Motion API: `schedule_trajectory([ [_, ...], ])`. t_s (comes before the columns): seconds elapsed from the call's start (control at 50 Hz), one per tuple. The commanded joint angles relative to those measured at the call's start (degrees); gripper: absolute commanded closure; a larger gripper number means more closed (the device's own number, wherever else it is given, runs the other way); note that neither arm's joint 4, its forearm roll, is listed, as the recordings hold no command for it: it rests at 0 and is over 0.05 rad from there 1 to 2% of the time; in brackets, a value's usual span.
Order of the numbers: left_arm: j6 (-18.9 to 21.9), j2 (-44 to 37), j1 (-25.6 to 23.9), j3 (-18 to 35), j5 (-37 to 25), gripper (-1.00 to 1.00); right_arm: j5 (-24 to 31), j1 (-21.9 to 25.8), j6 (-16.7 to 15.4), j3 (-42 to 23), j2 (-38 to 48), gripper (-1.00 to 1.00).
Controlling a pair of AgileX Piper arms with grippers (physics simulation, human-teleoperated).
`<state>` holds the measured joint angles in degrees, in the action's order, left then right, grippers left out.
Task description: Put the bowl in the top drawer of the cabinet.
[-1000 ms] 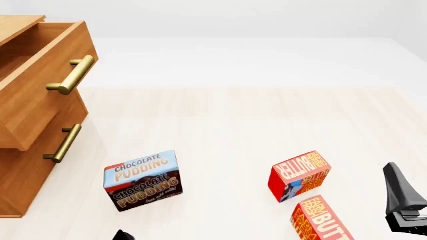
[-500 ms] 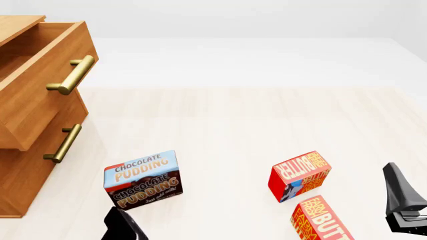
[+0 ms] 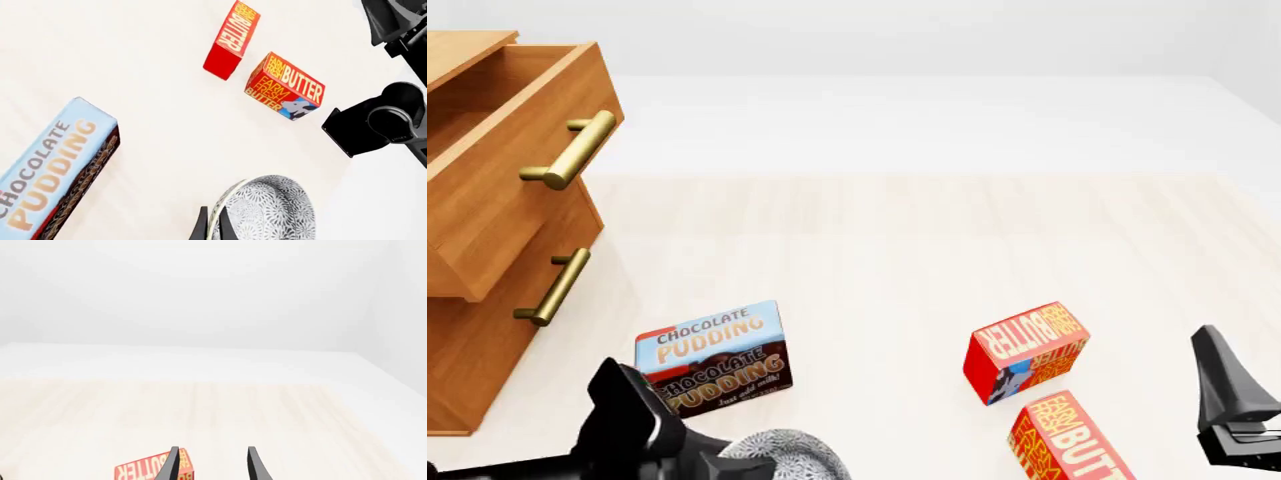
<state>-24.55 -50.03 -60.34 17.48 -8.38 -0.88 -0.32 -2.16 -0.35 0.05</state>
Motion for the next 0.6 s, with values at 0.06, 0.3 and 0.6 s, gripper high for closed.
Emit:
schedule_trajectory([
  [0.06,4.03,6.69,3.31,6.10,-11.62,1.00,-0.01,0.21,0.04,0.00,0.00,-1.00],
  [0.3,7.59,10.71,6.55,12.19,-19.97,1.00,-0.13,0.55,0.11,0.00,0.00,-1.00],
  [0.6,12.92,12.37,10.53,23.41,-29.93,1.00,-0.22,0.77,0.19,0.01,-0.01,-1.00],
])
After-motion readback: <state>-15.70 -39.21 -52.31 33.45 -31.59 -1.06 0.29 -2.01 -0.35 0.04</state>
